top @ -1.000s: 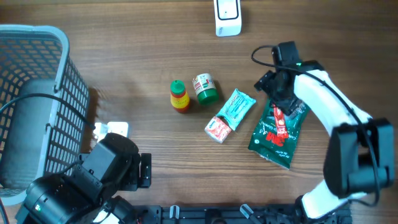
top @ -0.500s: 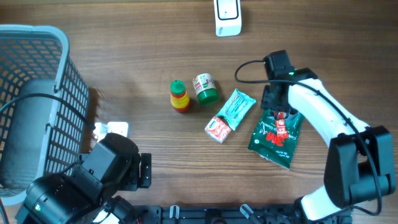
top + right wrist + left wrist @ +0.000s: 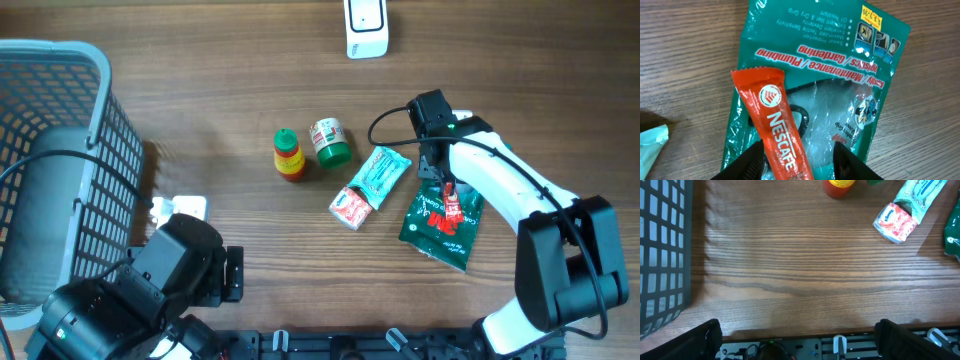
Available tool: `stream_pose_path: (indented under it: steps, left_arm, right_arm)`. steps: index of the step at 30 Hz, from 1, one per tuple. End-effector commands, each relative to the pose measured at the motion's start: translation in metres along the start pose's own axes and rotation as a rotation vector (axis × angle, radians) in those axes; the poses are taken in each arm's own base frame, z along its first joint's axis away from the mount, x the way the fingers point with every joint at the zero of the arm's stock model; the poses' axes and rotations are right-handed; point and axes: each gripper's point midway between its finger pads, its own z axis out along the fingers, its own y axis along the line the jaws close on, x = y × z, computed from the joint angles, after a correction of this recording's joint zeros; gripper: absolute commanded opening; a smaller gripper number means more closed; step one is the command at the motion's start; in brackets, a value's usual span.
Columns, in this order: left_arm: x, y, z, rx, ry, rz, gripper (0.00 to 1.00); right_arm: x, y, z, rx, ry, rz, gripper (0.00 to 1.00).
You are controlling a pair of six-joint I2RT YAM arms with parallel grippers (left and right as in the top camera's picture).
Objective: Scan the item barcode
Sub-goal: 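Lift the Nescafe stick with the right gripper toward the scanner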
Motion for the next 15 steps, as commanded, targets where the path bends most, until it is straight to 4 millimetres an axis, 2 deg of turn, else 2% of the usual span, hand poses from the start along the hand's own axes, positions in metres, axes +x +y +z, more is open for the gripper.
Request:
stream_pose_path:
  steps: [1,9,12,15]
  left_arm:
    - [0.0,0.001,0.0,-0.005,-0.006,-0.018,1.0]
    - [0.0,0.001,0.0,-0.005,-0.006,-0.018,1.0]
    - [0.0,0.001,0.0,-0.005,-0.006,-0.018,1.0]
    - [0.0,0.001,0.0,-0.005,-0.006,-0.018,1.0]
  right_arm:
    - [0.005,-0.001,0.01,0.032,0.015,-0.009,0.45]
    - [0.026,0.006,0.041,0.068,0.115,-0.077,0.46]
    - [0.029,0.009,0.042,0.056,0.127,-0.089,0.53]
    - [0.029,0.011,0.041,0.055,0.125,-0.092,0.53]
